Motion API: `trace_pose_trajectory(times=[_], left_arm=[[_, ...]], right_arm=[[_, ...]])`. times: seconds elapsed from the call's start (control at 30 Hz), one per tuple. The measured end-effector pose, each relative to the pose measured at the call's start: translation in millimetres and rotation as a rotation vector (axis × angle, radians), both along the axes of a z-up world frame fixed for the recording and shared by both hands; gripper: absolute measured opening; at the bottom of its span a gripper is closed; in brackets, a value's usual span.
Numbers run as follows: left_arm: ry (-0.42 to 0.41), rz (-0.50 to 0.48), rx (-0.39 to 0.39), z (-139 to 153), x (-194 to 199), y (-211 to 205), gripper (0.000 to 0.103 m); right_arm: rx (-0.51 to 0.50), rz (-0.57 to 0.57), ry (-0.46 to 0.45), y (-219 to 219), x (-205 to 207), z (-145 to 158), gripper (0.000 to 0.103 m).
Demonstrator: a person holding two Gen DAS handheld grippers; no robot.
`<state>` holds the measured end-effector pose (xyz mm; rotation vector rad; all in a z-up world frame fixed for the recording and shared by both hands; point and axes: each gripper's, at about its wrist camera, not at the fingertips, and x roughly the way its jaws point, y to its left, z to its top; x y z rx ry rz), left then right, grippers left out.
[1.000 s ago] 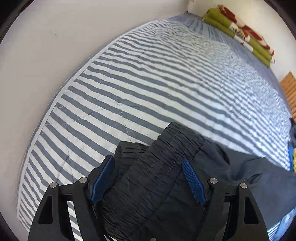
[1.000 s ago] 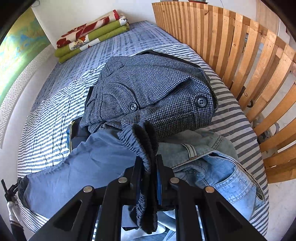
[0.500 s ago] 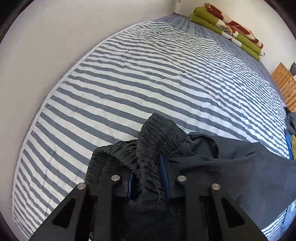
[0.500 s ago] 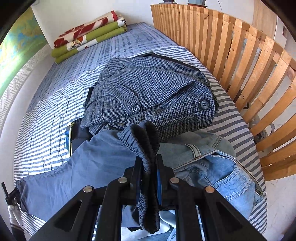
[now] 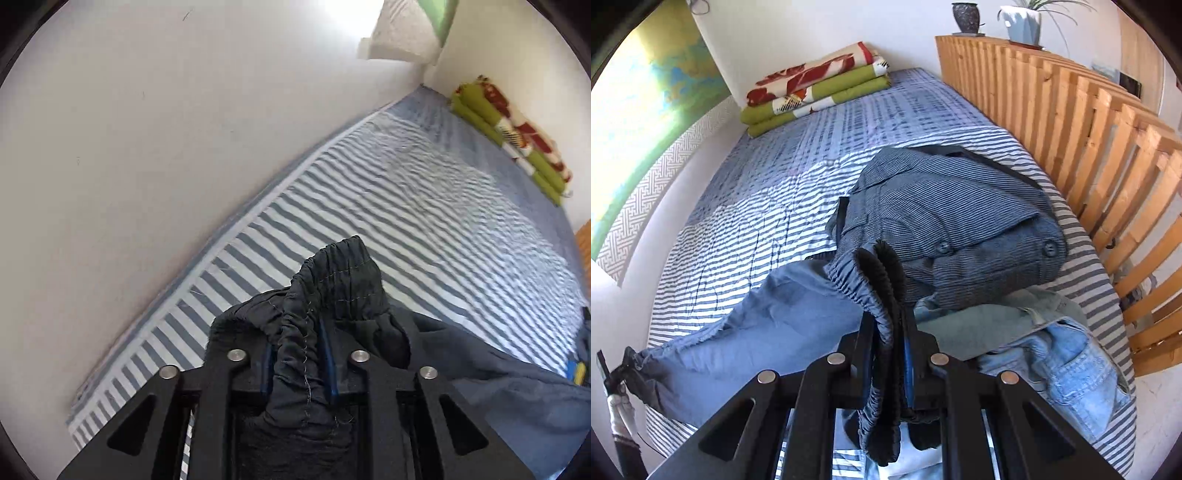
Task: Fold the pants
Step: 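Grasp the grey trousers waistband with the left gripper and pull it across the bed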
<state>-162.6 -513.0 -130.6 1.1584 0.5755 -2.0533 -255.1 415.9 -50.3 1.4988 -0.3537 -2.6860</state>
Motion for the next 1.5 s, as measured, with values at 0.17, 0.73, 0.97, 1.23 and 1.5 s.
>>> trace_pose_trajectory(times=[0.17,0.73,0.97,1.23,1.5], left_arm=[[-0.111,-0.008,-0.161,6.8,-9.5,15.9,0.041],[-0.071,-0.993,0.074,-23.6,-12.9,415.7,0.044],[-0.207,-1.124,0.000,-85.3,-42.0,491.4,0.055],[-0.167,-1.027,0.026,-84.4,-109.1,466.5,0.004],[-0.177,-0.950,0.032,-77.6,-161.8,411.2,0.007]], right_arm=[[0.082,0.026,-0.052,-37.8,-35.7,-28.8,0.012],[0.029,0.015,-0.125,-30.4,-75.3,-67.6,0.011],[0.017,0.048,-0.121,-31.3,-78.1,-71.5,0.012],[-0.001,0.071,-0.107,-35.8,-80.1,-65.5,0.012],[-0.012,0.065,-0.113,-37.5,-86.3,-72.0,0.012]])
